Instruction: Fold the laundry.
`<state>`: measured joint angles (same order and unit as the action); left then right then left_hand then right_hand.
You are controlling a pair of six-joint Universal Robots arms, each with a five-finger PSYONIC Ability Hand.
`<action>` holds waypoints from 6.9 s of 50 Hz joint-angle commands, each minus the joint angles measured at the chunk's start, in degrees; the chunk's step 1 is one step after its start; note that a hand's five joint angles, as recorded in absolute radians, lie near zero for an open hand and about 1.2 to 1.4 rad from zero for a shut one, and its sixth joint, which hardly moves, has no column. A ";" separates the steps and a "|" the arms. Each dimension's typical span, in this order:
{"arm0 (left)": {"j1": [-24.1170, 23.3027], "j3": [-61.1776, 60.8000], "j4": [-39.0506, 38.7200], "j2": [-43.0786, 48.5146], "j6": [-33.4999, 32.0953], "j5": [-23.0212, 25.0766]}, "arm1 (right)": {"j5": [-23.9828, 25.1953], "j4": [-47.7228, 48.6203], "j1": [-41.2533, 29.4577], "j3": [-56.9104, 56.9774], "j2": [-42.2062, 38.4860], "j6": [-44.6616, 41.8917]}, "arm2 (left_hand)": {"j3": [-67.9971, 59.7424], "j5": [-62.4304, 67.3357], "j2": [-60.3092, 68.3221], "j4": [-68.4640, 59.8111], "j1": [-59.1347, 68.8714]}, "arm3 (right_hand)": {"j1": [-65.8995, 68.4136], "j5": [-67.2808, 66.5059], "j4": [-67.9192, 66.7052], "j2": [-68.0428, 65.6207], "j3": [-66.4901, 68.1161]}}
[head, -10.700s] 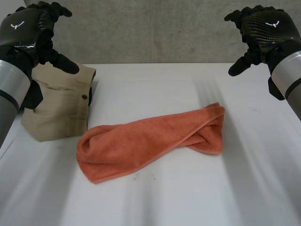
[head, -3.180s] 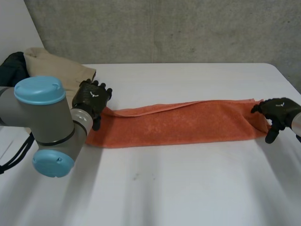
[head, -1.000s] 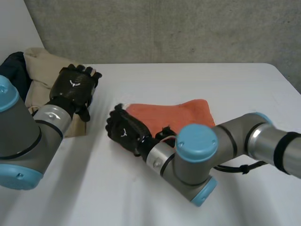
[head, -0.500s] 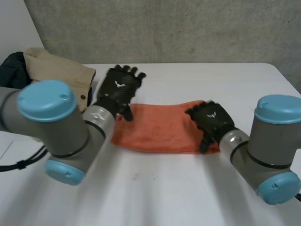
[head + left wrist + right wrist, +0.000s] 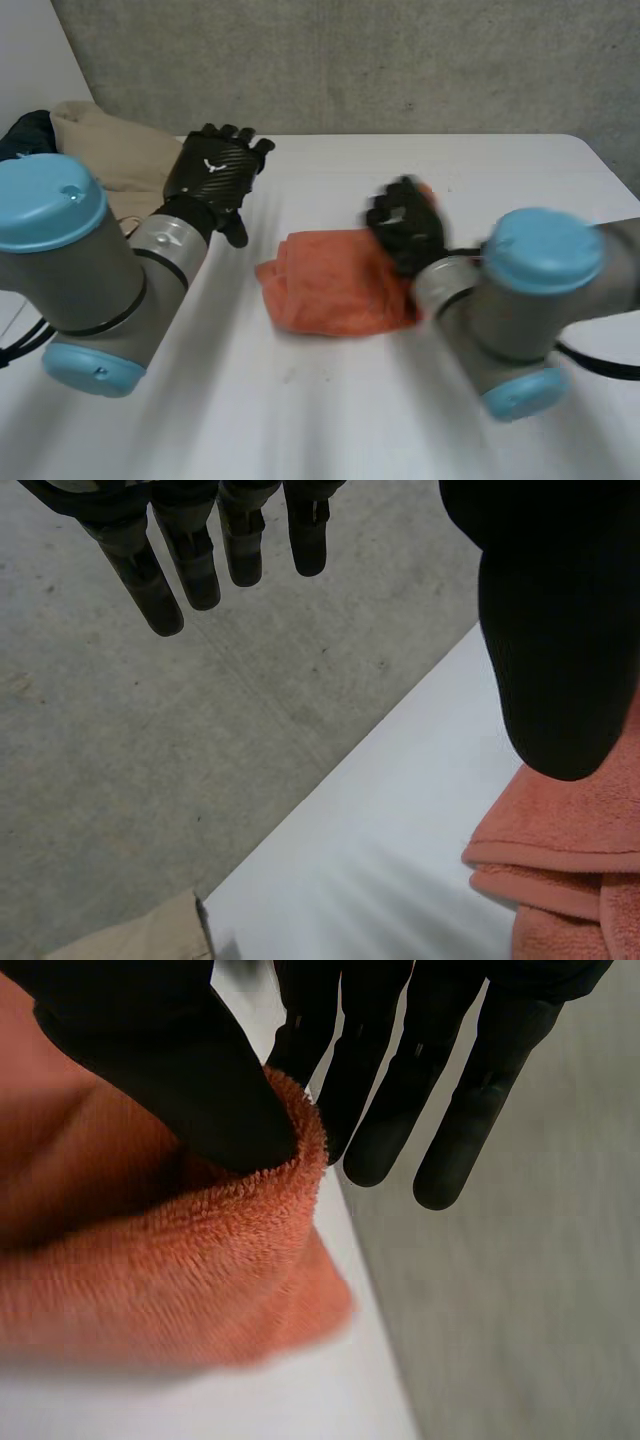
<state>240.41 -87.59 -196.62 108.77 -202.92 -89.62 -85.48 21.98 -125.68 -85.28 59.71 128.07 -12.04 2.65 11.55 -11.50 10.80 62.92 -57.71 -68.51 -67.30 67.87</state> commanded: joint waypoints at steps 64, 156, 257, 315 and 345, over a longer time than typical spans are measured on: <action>-5.39 18.42 15.47 9.62 4.38 1.01 | -2.76 -19.96 8.87 6.90 -1.00 41.46 | 0.65 -1.25 -0.15 0.11 0.59 | -46.78 51.57 52.37 51.16 -51.73; -6.27 19.13 20.40 2.06 10.00 24.06 | -7.59 -21.89 42.35 66.58 -42.06 42.88 | 0.99 -1.59 -0.49 0.44 0.26 | -52.92 57.71 58.51 57.30 -57.87; -8.74 17.91 8.26 8.05 5.61 9.03 | 8.75 -16.34 30.23 -14.04 28.18 22.31 | 0.99 -1.59 -0.49 0.45 0.25 | -52.92 57.71 58.51 57.30 -57.87; 5.42 -3.55 7.47 -18.67 -0.55 3.49 | 3.74 -20.29 19.06 -15.11 37.32 19.06 | -67.96 67.35 68.45 -68.50 69.20 | 17.08 -12.29 -11.49 -12.70 12.13; 4.98 19.11 11.09 4.77 -2.48 3.23 | 1.73 -31.66 16.61 16.89 9.12 19.50 | -67.96 67.35 68.45 -68.50 69.20 | 17.08 -12.29 -11.49 -12.70 12.13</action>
<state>245.41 -77.93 -181.25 103.40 -203.99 -86.41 -80.68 -14.36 -107.65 -74.35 76.32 147.35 -68.06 55.53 68.40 -68.67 65.31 61.47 -58.01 -68.49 -66.83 67.68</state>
